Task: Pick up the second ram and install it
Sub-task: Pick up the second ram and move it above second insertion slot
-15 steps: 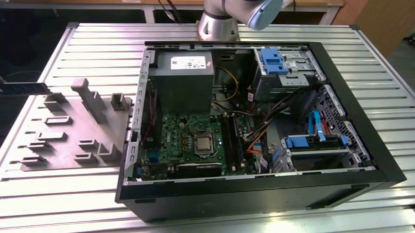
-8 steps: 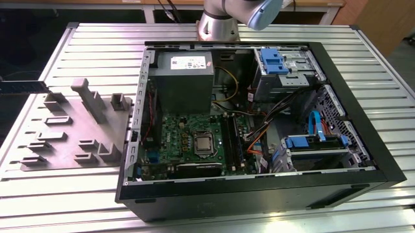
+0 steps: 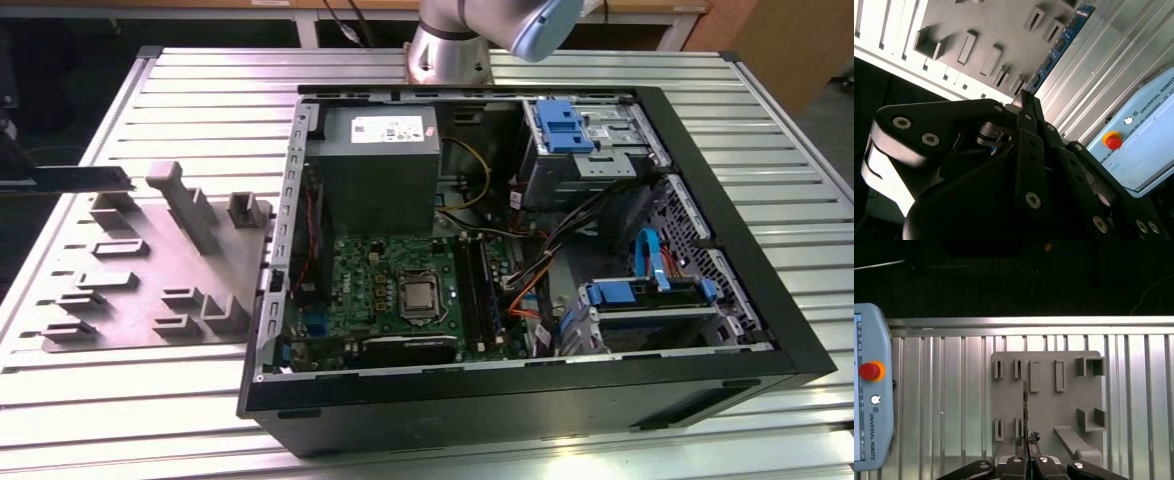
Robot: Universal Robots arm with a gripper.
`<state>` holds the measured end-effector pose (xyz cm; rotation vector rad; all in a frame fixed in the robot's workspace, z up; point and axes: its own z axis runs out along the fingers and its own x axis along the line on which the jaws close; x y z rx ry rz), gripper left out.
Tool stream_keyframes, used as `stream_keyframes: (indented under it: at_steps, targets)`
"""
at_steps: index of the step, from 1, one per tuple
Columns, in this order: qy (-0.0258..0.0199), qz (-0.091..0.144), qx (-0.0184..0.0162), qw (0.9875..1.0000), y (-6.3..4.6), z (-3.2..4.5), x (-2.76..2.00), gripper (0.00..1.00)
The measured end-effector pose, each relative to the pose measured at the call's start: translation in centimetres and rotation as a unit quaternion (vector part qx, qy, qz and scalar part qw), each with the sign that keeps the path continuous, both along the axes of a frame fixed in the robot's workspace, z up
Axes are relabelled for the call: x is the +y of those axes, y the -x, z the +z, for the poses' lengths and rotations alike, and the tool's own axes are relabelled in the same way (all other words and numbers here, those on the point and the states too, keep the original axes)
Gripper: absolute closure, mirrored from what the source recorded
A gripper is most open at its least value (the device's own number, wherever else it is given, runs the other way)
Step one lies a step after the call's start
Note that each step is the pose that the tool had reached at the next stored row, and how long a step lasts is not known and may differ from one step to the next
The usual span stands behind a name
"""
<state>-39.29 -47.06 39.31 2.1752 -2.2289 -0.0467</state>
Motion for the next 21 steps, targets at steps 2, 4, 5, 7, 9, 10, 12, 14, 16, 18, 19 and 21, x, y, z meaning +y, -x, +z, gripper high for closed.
stream_keyframes:
  at_steps: [2, 4, 5, 7, 9, 10, 12, 14, 16, 18, 19, 21]
  targets:
    - [0.0, 0.0, 0.0001, 1.0, -0.8, 0.0, 0.0, 0.88]
    - [0.0, 0.0, 0.0003, 1.0, -1.6, 0.0, 0.0, 0.88]
    - [0.0, 0.0, 0.0004, 1.0, -2.0, 0.0, 0.0, 0.88]
    - [0.0, 0.0, 0.0006, 1.0, -2.8, -0.01, 0.0, 0.88]
    - [0.0, 0.0, 0.0009, 1.0, -3.6, -0.01, 0.0, 0.88]
    - [0.0, 0.0, 0.001, 1.0, -4.0, -0.02, 0.0, 0.88]
    - [0.0, 0.0, 0.0014, 1.0, -4.9, -0.02, 0.0, 0.88]
    - [0.0, 0.0, 0.0017, 1.0, -5.8, -0.02, 0.0, 0.88]
    - [0.0, 0.0, 0.0022, 1.0, -6.7, -0.03, 0.0, 0.88]
    - [0.0, 0.0, 0.0027, 1.0, -7.6, -0.02, 0.0, 0.88]
    - [0.0, 0.0, 0.0029, 1.0, -8.1, -0.03, 0.0, 0.88]
    - [0.0, 0.0, 0.0033, 1.0, -9.0, -0.04, 0.0, 0.88]
